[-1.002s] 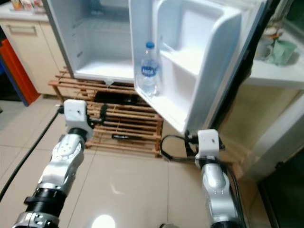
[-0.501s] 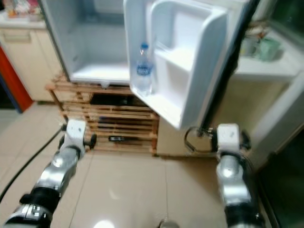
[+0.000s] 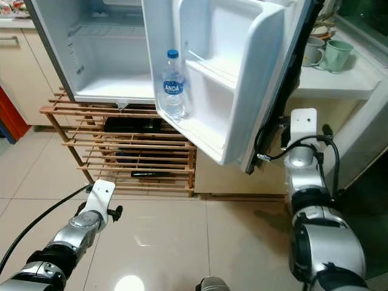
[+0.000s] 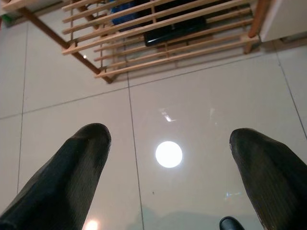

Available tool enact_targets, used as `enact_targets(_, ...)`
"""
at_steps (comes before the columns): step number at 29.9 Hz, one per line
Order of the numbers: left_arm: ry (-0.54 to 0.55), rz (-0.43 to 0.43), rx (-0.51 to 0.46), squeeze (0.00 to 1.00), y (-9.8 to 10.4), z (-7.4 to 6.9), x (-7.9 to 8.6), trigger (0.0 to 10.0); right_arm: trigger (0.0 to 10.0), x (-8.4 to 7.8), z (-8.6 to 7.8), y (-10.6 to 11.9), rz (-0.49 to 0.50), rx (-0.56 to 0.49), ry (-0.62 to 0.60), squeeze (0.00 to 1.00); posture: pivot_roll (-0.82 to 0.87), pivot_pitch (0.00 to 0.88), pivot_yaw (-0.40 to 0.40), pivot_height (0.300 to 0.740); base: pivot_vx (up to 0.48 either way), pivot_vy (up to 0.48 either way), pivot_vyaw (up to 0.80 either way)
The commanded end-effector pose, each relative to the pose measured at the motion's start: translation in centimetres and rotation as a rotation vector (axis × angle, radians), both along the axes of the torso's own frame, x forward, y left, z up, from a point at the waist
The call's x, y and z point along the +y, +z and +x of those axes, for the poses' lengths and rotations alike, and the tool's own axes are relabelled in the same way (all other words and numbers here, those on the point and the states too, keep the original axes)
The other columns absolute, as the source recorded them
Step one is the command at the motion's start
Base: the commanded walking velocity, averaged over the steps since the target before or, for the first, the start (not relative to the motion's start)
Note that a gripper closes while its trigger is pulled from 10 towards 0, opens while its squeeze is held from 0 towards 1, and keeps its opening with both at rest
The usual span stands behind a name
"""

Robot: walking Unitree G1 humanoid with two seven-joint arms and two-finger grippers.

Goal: Restocking fridge

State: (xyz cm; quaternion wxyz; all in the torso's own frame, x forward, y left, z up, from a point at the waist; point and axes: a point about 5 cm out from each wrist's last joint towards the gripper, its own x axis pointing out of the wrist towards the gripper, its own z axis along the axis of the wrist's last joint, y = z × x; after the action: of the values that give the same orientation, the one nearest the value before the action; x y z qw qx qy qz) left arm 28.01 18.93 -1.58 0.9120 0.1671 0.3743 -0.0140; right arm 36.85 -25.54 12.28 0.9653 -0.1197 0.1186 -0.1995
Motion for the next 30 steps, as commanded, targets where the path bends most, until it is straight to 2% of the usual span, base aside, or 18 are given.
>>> enact_targets(1,-0.04,0.017,-0.006,0.0,0.1,0.2,-0.2,10.0,10.0,2.4,1.4,1.5,0.062,-0.063,0.106,0.01,-0.11,0.0,0.008,0.74,0.0,0.0,0.0)
enact_targets(4,-0.049,0.024,-0.006,0.0,0.1,0.1,-0.1,10.0,10.0,3.8,1.8,2.0,0.117,-0.095,0.194,0.01,-0.1,0.0,0.004,0.74,0.0,0.0,0.0)
enact_targets(6,-0.053,0.027,0.003,0.0,-0.1,-0.1,0.1,10.0,10.0,5.7,1.9,1.9,0.183,-0.114,0.329,0.01,-0.11,0.0,0.002,0.74,0.0,0.0,0.0)
enact_targets(7,-0.053,0.027,0.003,0.0,-0.1,-0.1,0.1,10.0,10.0,5.7,1.9,1.9,0.183,-0.114,0.329,0.01,-0.11,0.0,0.002,0.74,0.0,0.0,0.0)
enact_targets(9,-0.065,0.03,0.023,0.0,-0.5,-0.5,0.4,10.0,10.0,9.8,0.5,1.4,0.197,-0.107,0.68,0.0,-0.12,0.0,0.011,0.74,0.0,0.0,0.0)
enact_targets(10,-0.068,0.029,0.027,0.0,-0.6,-0.7,0.4,10.0,10.0,11.6,-1.0,1.2,0.213,-0.093,0.842,0.0,-0.13,0.0,0.013,0.74,0.0,0.0,0.0)
enact_targets(13,-0.07,0.029,0.028,0.0,-0.7,-0.7,0.5,10.0,10.0,12.8,-2.1,1.1,0.231,-0.082,0.944,0.0,-0.13,0.0,0.013,0.74,0.0,0.0,0.0)
enact_targets(15,-0.115,0.006,0.038,0.0,-1.0,-1.1,0.0,10.0,10.0,13.6,-5.4,1.4,0.349,-0.049,1.091,0.0,-0.14,0.0,0.019,0.74,0.0,0.0,0.0)
enact_targets(16,-0.115,0.006,0.038,0.0,-1.0,-1.1,0.0,10.0,10.0,13.6,-5.4,1.4,0.349,-0.049,1.091,0.0,-0.14,0.0,0.019,0.74,0.0,0.0,0.0)
enact_targets(17,-0.156,-0.001,0.053,0.0,-1.3,-1.3,-0.4,10.0,10.0,13.4,-6.3,1.5,0.425,-0.042,1.107,0.0,-0.15,0.0,0.021,0.74,0.0,0.0,0.0)
enact_targets(19,-0.22,-0.003,0.081,0.0,-1.7,-1.8,-1.0,10.0,10.0,12.5,-6.7,1.1,0.509,-0.039,1.061,0.0,-0.15,0.0,0.023,0.74,0.0,0.0,0.0)
enact_targets(22,-0.256,0.003,0.091,0.0,-2.0,-2.1,-1.4,10.0,10.0,11.9,-6.6,0.3,0.505,-0.026,1.012,0.0,-0.15,0.0,0.024,0.74,0.0,0.0,0.0)
enact_targets(25,-0.28,-0.023,0.079,0.0,-2.1,-2.3,-2.0,10.0,10.0,11.4,-6.5,-0.7,0.436,-0.005,0.981,0.0,-0.15,0.0,0.024,0.74,0.0,0.0,0.0)
enact_targets(26,-0.292,-0.044,0.053,0.0,-2.1,-2.3,-2.5,10.0,10.0,10.6,-6.4,-1.7,0.319,0.023,0.903,0.0,-0.15,0.0,0.024,0.74,0.0,0.0,0.0)
enact_targets(27,-0.292,-0.047,0.04,0.0,-2.0,-2.2,-2.6,10.0,10.0,10.3,-6.4,-1.8,0.281,0.033,0.865,0.0,-0.15,0.0,0.024,0.74,0.0,0.0,0.0)
enact_targets(28,-0.264,-0.078,-0.058,0.0,-1.1,-1.4,-3.1,10.0,10.0,9.3,-5.8,-1.9,0.156,0.021,0.743,0.0,-0.15,0.0,0.02,0.74,0.0,0.0,0.0)
enact_targets(29,-0.264,-0.078,-0.058,0.0,-1.1,-1.4,-3.1,10.0,10.0,9.3,-5.8,-1.9,0.156,0.021,0.743,0.0,-0.15,0.0,0.02,0.74,0.0,0.0,0.0)
enact_targets(30,-0.226,-0.099,-0.141,0.0,-0.3,-0.6,-3.2,10.0,10.0,8.8,-5.6,-1.6,0.096,-0.02,0.686,0.0,-0.15,0.0,0.018,0.74,0.0,0.0,0.0)
